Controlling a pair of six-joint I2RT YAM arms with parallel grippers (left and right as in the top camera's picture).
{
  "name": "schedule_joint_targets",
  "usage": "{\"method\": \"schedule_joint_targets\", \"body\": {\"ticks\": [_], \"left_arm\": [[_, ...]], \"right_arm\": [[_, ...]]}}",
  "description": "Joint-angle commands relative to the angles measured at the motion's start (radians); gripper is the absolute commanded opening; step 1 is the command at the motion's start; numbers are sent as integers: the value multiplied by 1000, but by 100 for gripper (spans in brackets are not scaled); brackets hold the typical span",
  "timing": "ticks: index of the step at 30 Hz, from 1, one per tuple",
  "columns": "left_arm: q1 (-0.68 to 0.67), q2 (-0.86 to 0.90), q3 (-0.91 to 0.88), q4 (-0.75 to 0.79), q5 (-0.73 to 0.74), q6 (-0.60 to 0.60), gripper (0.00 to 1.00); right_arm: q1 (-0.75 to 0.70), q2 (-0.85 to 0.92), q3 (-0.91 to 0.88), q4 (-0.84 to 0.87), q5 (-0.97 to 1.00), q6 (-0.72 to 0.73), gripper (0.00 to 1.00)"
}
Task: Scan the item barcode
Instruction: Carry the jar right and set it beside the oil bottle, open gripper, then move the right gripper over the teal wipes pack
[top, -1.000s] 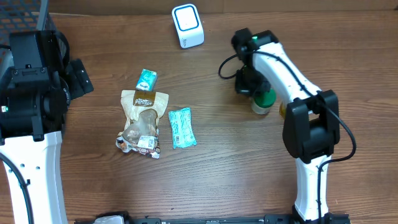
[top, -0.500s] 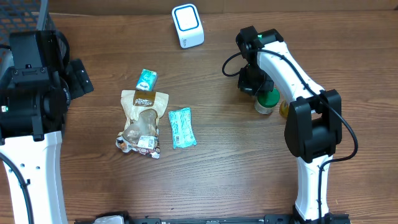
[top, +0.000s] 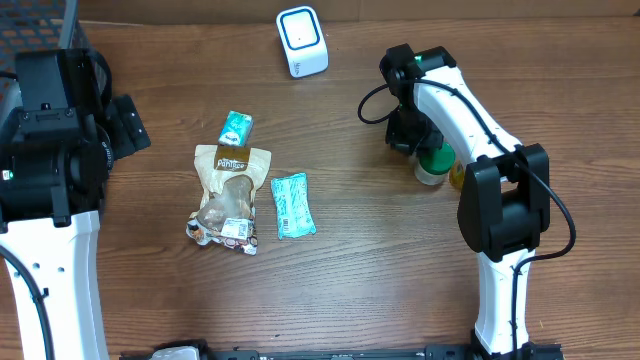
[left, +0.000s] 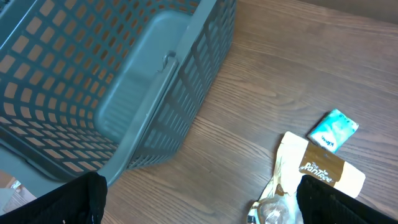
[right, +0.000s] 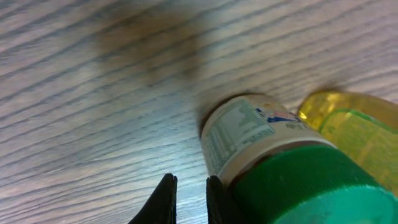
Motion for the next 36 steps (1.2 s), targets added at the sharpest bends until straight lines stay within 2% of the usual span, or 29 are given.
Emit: {"method": "schedule_joint_targets", "body": {"ticks": [1,6,12,18,36], "left_arm": [[0,2,20,2,-10,7,100],[0,2,20,2,-10,7,99],[0,2,19,2,-10,7,100],[0,2,19,2,-10,7,100],[0,2,20,2,-10,7,100]], "right_arm": [[-15,-14,-4,2,42,44,14],[-15,-14,-4,2,33,44,16],[-7,-14,-5,20,-123,31,18],[27,-14,-5,40,-183,28,21],[277,-14,-5,54,-204,29,28]]}}
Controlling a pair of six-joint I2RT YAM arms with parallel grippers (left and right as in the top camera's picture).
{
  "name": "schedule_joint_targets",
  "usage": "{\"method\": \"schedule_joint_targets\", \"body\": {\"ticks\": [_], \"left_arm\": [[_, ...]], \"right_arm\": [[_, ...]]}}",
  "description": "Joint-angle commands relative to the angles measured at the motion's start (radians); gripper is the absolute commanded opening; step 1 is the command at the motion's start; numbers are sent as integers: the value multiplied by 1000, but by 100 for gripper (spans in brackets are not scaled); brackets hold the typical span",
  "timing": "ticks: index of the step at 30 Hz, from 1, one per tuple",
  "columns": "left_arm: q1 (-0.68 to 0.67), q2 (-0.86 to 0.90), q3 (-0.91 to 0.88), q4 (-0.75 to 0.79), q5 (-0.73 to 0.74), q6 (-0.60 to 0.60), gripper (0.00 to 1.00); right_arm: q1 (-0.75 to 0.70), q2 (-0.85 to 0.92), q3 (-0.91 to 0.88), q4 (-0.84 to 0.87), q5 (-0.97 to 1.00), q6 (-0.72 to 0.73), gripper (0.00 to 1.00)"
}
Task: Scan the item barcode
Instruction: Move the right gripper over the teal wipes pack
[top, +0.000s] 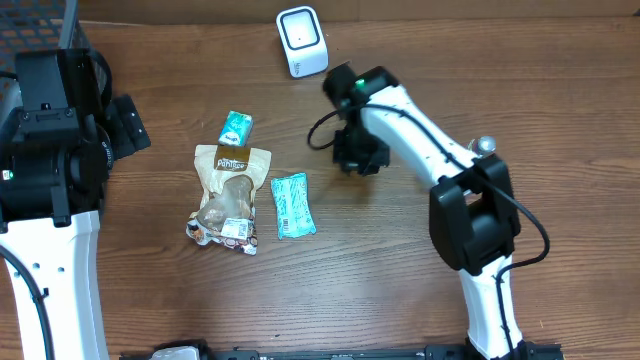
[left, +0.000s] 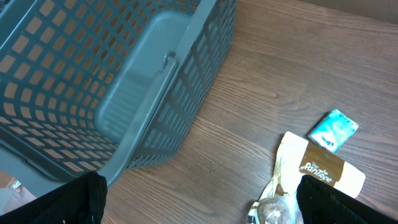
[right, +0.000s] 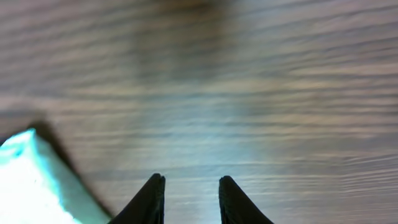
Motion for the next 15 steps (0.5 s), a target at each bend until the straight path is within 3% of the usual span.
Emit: {"method": "schedule_joint_targets", "body": {"ticks": [1,15], "left_arm": [[0,2,19,2,-10,7,100],[0,2,19,2,-10,7,99]], "right_arm": [[55,-14,-5,6,-3,-3,29],[225,-14,-5,72,-2,5,39]]}}
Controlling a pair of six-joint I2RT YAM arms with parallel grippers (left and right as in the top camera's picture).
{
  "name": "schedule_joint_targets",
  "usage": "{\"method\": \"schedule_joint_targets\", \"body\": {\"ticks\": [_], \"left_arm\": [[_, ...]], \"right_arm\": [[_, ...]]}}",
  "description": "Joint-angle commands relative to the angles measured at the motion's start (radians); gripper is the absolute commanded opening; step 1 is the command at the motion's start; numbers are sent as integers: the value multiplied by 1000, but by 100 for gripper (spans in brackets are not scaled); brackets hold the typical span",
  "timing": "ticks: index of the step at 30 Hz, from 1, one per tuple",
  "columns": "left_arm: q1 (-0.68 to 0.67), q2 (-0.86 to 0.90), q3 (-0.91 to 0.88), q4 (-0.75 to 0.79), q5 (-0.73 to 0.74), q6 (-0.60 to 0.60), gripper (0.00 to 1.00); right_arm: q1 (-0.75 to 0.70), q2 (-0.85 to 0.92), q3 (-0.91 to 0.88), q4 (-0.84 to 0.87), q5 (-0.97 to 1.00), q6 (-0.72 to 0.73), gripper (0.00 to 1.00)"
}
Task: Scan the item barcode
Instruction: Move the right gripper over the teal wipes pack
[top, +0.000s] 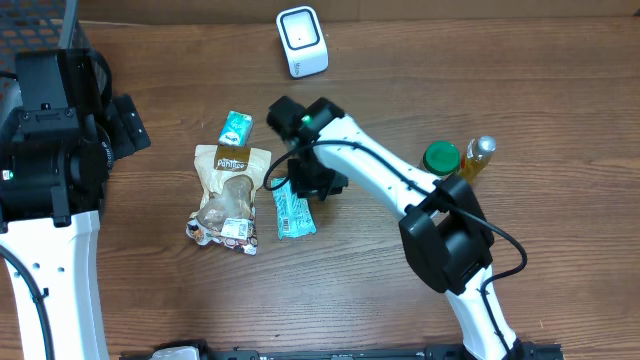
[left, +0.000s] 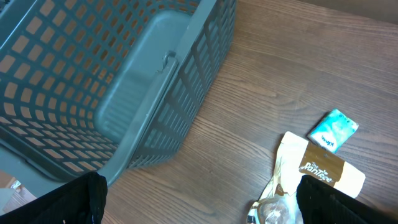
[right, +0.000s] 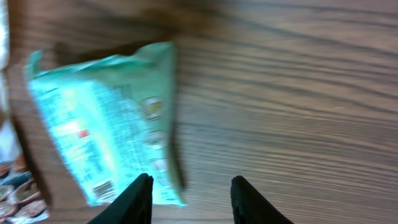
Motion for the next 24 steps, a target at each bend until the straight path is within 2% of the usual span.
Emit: {"method": "schedule_joint_targets", "body": {"ticks": [1,7,8,10,11,19,24], "left_arm": [[0,2,20,2,-10,7,99],[0,2,20,2,-10,7,99],[0,2,20,2,-10,7,99],[0,2,20,2,-10,7,99],[0,2,20,2,-10,7,100],[0,2,19,2,-10,7,100],[0,2,20,2,-10,7,100]], "right_arm": [[21,-14,-5,19,-2,5,40],[41,-14,-5,58,-2,5,38],[41,-14,-5,58,-2,4,34],[41,-14,-5,54,2,4,9],[41,-14,-5,53,6,4,4],[41,-14,-5,45,53,4,4],[39,-14,-43,63,82,4,21]]}}
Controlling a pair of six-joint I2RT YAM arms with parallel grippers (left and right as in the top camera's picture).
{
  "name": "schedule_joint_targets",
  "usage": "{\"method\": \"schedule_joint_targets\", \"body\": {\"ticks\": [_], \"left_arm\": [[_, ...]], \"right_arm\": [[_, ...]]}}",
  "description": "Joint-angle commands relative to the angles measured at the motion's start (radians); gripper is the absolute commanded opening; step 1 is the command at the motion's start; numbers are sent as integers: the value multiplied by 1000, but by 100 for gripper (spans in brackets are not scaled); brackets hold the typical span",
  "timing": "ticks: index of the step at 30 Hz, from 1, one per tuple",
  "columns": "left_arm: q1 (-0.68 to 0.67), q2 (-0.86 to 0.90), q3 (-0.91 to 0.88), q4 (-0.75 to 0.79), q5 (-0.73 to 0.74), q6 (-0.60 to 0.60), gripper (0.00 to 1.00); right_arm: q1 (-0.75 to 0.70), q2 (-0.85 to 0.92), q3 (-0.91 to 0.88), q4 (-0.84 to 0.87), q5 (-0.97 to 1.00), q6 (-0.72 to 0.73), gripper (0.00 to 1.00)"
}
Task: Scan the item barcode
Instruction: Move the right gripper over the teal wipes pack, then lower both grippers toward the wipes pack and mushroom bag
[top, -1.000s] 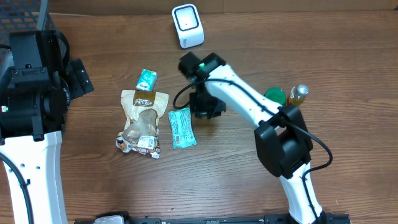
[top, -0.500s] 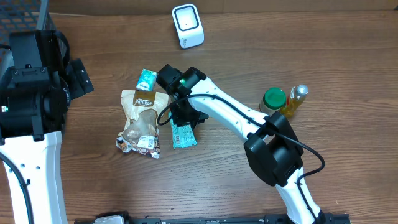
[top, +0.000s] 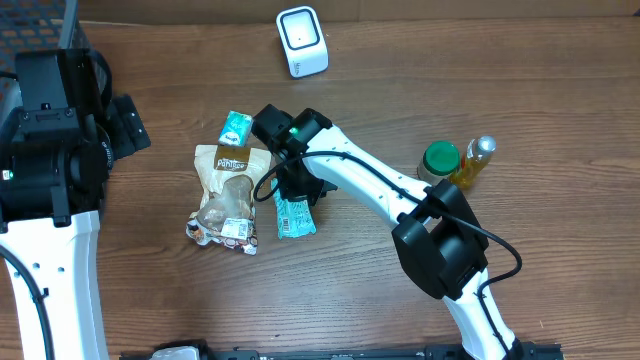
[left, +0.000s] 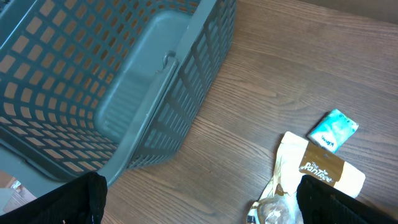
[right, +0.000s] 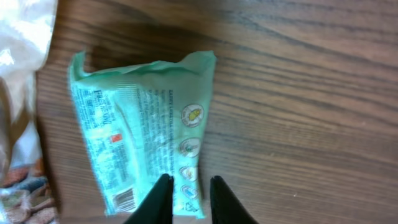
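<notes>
A teal snack packet (top: 293, 215) lies flat on the wooden table, its barcode at one end (right: 124, 200). My right gripper (top: 298, 185) is down on the packet's far end. In the right wrist view the right gripper (right: 189, 202) has its jaws drawn narrow over the packet's (right: 143, 137) right edge. A white barcode scanner (top: 301, 41) stands at the back of the table. My left gripper (left: 199, 208) hangs open at the left, holding nothing.
A tan Pantree pouch (top: 228, 195) lies just left of the packet, with a small teal sachet (top: 236, 127) behind it. A green-lidded jar (top: 440, 158) and a yellow bottle (top: 472, 160) stand at the right. A grey basket (left: 124, 74) sits at the far left.
My right gripper has shifted slightly left onto the teal packet, and its jaws have gone from wide apart to narrow over the packet's edge. The left arm has not moved.
My right gripper was first at the right, beside the green-lidded jar and yellow bottle. It then stood over bare table below the scanner, then open over the teal packet. Now it is narrowed on that packet. The left arm stayed still throughout.
</notes>
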Motion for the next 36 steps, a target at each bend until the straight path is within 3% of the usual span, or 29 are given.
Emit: {"method": "schedule_joint_targets", "body": {"ticks": [1,11,24,36], "left_arm": [[0,2,19,2,-10,7,99],[0,2,19,2,-10,7,100],[0,2,19,2,-13,7,100],[0,2,20,2,-17,30,99]], "right_arm": [[2,-14,-46,18,34,0,21],[-23,-14,-172,143,2,55,23],[-23,-14,-190,150,34,56,23],[-25,-14,-190,143,188,56,37]]}}
